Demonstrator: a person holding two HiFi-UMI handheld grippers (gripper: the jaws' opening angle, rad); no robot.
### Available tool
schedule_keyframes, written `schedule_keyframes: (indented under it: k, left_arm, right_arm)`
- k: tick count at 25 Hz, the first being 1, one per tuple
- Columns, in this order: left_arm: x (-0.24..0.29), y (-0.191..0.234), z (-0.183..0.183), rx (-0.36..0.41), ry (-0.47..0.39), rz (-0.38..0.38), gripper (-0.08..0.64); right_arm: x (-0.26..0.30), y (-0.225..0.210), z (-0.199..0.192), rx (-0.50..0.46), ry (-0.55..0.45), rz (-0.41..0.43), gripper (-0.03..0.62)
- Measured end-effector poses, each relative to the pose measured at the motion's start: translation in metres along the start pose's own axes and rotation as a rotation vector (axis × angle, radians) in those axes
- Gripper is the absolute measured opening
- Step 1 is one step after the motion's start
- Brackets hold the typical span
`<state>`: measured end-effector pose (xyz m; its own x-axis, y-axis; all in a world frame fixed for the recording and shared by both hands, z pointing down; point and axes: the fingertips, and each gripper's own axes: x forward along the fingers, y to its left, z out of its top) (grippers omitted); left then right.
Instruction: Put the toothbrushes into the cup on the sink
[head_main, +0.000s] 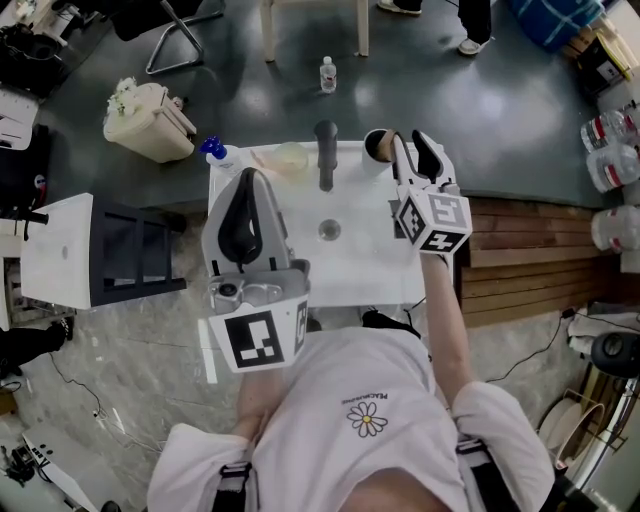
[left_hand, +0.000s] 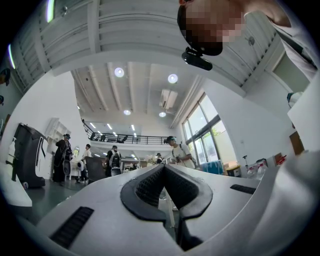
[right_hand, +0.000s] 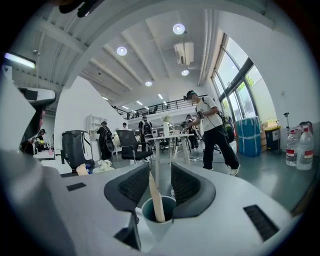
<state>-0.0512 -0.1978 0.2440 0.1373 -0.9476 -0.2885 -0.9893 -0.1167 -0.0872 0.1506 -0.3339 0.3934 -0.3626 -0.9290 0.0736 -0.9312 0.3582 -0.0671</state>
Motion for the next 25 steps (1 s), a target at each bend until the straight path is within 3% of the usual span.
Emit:
schedule_keyframes:
  k: [15, 20, 25]
  left_arm:
    - [0.003, 0.000, 0.014, -0.026, -0.040, -0.014, 0.015]
    - [0.001, 0.000, 0.021, -0.028, -0.062, -0.018, 0.015]
    - [-0.001, 0.000, 0.022, -0.037, -0.067, -0.017, 0.015]
  right_arm:
    - [-0.068, 0.058, 0.174, -0.205, -0.424, 0.056, 0.096]
    - [-0.108, 0.076, 0.183, -0.208, -0.493, 0.021, 0.042]
    - [-0.124, 0.082, 0.161, -0.211, -0.465, -0.023, 0.014]
